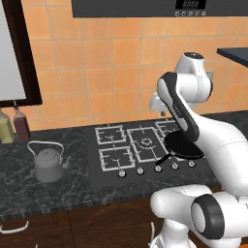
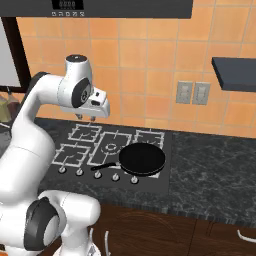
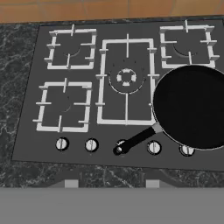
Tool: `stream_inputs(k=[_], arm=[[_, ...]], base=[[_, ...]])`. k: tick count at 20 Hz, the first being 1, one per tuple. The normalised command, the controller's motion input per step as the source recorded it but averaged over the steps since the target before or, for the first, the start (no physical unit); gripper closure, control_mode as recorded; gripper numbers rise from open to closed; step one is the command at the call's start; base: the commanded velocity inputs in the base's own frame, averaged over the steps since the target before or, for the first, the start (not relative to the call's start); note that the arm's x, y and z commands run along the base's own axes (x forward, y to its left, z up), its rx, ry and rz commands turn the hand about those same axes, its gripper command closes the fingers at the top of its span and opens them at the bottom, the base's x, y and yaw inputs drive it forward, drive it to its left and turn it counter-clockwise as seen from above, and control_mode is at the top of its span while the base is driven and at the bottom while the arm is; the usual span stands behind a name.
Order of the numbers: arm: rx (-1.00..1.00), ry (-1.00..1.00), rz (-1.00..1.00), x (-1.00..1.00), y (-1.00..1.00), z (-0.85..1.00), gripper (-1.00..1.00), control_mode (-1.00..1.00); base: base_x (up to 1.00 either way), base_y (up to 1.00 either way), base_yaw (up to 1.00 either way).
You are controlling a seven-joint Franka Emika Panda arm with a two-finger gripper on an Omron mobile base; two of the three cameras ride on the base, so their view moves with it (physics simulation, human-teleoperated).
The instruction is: Pick the kettle from the counter and place it on a stove burner. Then turn the burner on.
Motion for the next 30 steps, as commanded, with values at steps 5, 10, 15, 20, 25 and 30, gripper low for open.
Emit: stream_inputs(k=[5, 10, 15, 20, 25, 30], arm=[[-0.06, -0.13, 0.07, -0.54, 0.58, -0.09, -1.00, -1.00], [-0.02, -0.01, 0.12, -0.43, 0.94, -0.18, -1.00, -1.00], [-0.03, 0.03, 0.13, 0.00, 1.00, -0.09, -1.00, -1.00], [-0.07, 0.20, 0.29, 0.46, 0.98, 0.00, -1.00, -1.00], [-0.11, 0.36, 0.34, 0.75, 0.76, -0.01, -1.00, -1.00], [-0.02, 0.14, 0.26, 0.38, 0.35, -0.50, -1.00, -1.00]], base=[[0.00, 0.00, 0.00], [0.00, 0.00, 0.00], [0.00, 0.00, 0.00], [0.00, 0.00, 0.00], [0.00, 0.00, 0.00], [0.00, 0.00, 0.00]])
